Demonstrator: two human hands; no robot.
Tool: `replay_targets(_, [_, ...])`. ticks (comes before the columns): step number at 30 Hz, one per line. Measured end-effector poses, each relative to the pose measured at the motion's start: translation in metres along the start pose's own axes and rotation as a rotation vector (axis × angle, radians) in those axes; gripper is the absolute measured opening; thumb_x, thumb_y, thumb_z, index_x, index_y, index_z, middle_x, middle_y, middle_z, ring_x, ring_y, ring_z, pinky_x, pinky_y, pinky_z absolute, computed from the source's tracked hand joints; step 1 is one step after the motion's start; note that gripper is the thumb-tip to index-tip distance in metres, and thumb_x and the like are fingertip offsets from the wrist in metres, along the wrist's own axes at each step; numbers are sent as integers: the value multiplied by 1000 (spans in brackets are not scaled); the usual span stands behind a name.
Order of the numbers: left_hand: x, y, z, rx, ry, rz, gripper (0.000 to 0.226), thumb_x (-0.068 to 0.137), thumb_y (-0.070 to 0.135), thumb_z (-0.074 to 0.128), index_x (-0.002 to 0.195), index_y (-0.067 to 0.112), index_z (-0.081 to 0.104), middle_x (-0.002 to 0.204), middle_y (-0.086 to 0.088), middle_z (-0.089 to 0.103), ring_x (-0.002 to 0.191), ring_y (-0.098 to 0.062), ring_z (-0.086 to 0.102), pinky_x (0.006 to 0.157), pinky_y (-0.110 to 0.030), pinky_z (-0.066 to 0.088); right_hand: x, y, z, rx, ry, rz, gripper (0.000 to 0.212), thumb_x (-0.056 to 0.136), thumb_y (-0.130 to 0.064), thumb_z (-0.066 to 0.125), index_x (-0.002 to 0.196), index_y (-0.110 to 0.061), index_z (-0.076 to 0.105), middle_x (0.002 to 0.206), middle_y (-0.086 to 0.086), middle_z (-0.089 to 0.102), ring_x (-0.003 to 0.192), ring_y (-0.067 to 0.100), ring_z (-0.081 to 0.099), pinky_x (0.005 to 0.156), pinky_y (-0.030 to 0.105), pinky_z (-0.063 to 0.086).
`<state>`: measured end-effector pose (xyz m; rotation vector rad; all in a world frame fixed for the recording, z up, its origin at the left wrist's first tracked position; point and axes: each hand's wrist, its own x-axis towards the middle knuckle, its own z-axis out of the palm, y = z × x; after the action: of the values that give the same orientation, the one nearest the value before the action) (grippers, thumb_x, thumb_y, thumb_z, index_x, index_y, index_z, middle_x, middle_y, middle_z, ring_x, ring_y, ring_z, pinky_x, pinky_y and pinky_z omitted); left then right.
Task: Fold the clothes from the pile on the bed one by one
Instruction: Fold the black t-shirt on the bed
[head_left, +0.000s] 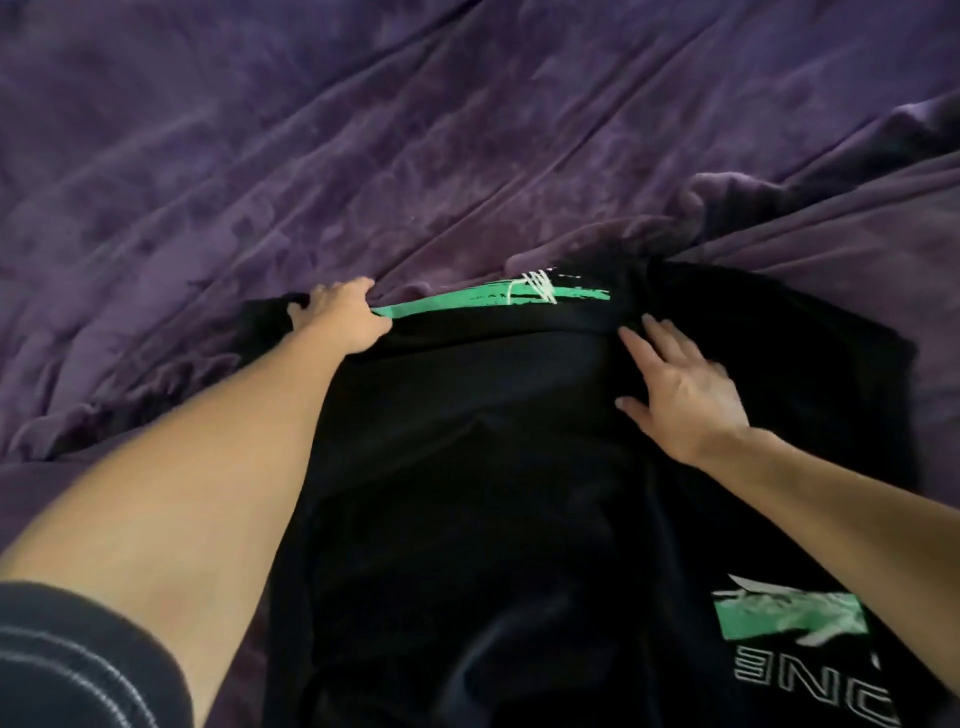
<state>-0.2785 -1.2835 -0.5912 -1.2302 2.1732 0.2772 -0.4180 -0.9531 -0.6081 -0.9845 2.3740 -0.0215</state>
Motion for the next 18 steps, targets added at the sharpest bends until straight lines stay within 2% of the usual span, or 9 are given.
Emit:
replay_targets(2, [9,-14,6,88,-14,-52,55,85,60,56,129,27,50,131,-13,52,128,-35,40,111,-56,18,2,-5,7,-54,6,16,82,89,-40,61,153,-25,13,162,2,7,149,20,7,108,48,33])
replay_targets(4, [10,-23,1,110,142,-34,50,82,62,59,110,22,63,110,-11,63,112,-32,54,105,-47,27,6,-6,4,-63,-22,23,83,89,-41,61,153,-26,11,162,0,6,149,19,6,108,47,33])
replay_targets(6, [1,-23,-15,47,332,33,44,81,58,63,98,18,67,96,-12,67,98,-32,58,91,-40,35,9,-5,-7,-8,-81,17,86,86,-42,65,153,-28,13,162,-2,9,148,17,8,111,45,32])
replay_targets(8, [-16,-18,-37,-40,464,96,37,85,50,63,96,15,66,96,-14,66,98,-34,58,82,-39,39,14,-5,-24,176,-170,58,86,81,-42,73,151,-26,25,160,-2,19,146,17,18,115,35,26])
replay_targets(10, [-37,-13,-61,-72,574,166,33,90,45,58,95,14,66,97,-14,66,98,-35,58,72,-38,36,14,-7,-52,531,-220,189,74,78,-41,77,143,-21,45,148,2,43,135,18,40,109,25,30])
replay_targets(12, [-60,-8,-87,-87,693,238,33,93,44,54,94,12,65,95,-15,67,94,-37,59,66,-37,33,10,-7,-77,748,-105,324,56,79,-42,75,128,-17,61,127,4,63,117,17,57,98,22,37])
replay_targets(15, [-101,7,-116,-144,825,347,34,95,44,50,95,12,61,89,-16,67,89,-38,59,61,-37,30,-10,-4,-104,662,187,378,32,87,-43,64,103,-17,72,103,7,72,103,25,64,89,32,46])
replay_targets(16, [-118,16,-120,-177,858,394,34,95,44,50,93,12,60,86,-16,67,86,-39,60,61,-38,31,-19,-5,-109,710,237,395,30,89,-44,61,95,-17,73,98,8,73,98,27,65,85,35,49])
replay_targets(18, [-154,35,-115,-252,873,483,33,93,44,52,87,13,60,77,-16,67,78,-39,62,57,-38,35,-39,-10,-113,1019,198,459,34,93,-45,53,84,-16,69,92,10,73,86,25,69,72,35,51])
